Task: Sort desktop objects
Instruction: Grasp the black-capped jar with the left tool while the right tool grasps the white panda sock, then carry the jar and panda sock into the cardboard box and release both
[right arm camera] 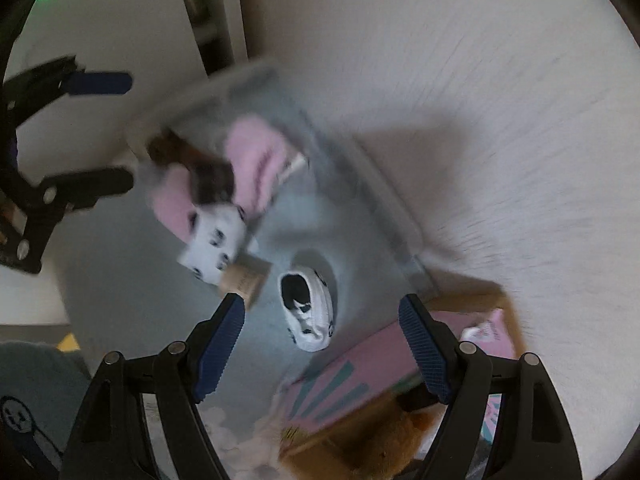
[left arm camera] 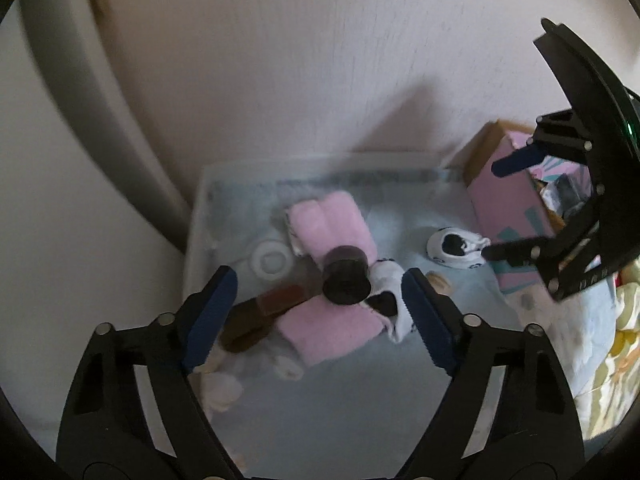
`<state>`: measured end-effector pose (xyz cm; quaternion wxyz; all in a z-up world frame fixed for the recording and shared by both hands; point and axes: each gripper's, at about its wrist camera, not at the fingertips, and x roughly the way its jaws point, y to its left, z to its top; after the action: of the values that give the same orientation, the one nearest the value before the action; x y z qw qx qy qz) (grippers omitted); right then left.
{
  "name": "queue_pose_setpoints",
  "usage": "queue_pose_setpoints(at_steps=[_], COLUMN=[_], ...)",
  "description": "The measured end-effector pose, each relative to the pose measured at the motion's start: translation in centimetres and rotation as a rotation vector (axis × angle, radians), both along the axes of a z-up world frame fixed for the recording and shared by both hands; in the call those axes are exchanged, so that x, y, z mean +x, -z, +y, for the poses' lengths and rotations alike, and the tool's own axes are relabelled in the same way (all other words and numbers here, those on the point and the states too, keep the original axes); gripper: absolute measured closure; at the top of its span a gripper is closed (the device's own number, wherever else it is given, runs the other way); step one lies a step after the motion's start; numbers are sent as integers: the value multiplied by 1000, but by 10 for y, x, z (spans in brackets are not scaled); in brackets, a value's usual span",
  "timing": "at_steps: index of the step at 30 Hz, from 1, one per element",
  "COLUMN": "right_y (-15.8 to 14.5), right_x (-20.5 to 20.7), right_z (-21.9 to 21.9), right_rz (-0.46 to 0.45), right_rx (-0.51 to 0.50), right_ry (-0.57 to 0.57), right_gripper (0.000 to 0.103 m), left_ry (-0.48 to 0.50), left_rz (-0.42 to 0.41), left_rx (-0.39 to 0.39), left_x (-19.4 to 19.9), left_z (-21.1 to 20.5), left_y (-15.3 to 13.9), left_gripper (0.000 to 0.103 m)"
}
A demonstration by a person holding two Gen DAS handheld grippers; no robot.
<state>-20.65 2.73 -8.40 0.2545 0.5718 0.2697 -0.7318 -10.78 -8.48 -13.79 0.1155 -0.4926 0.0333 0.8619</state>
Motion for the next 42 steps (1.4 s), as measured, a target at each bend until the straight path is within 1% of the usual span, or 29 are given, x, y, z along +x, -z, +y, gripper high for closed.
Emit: queue_pose_setpoints(at_steps=[2, 4, 7, 10, 14, 15, 17, 19, 22, 24, 25, 26, 27, 32, 35, 42], right_y=[16, 27, 38, 46, 57, 60, 64, 69, 74, 77, 79, 80, 82, 82, 78, 61], right_x=[-3, -4, -6, -7, -8, -8, -7, -7, -7, -7, -6, -6, -5, -2, -2, 1], right_z=[-1, -3, -5, -7, -8, -9, -9, -9, -8, -8, -7, -7, -7, -4, 1, 14], right_rz=[-24, -35, -47, -69, -99, -109, -124, -137, -156, -169, -179, -191, -204, -205, -205, -206], right_rx=[31, 65, 104, 127, 149, 151, 153, 156, 151, 147, 145, 140, 133, 130, 114, 52], right_ry=[-8, -23, -48, -64, -78, -74, -75, -74, -66, -61, -60, -58, -56, -35, -14, 40], right_gripper=[31, 33, 35, 39, 39, 40, 46, 50, 53, 57, 62, 70, 70, 73, 73, 73], left_ry=[-4, -9, -10, -2, 6, 5, 6, 8, 12, 17, 22, 15, 17, 5, 7, 4], left_rz=[-19, -37, -62, -76, -87, -92, -107, -119, -125, -133, -138, -140, -138, -135, -127, -108], left_rx=[3, 7, 18, 19, 17, 21, 30, 49, 78, 97, 108, 113, 111, 123, 114, 117], left_x=[-7, -13, -19, -21, -21, -23, -25, -22, -20, -24, -23, -23, -23, -18, -15, -9], left_z=[2, 3, 1, 1, 5, 5, 3, 2, 1, 0, 1, 1, 1, 0, 0, -4], left_y=[11, 21, 31, 37, 42, 44, 47, 49, 48, 51, 51, 51, 51, 49, 44, 23], left_gripper=[23, 25, 30, 31, 32, 35, 41, 45, 54, 66, 68, 70, 70, 70, 70, 70])
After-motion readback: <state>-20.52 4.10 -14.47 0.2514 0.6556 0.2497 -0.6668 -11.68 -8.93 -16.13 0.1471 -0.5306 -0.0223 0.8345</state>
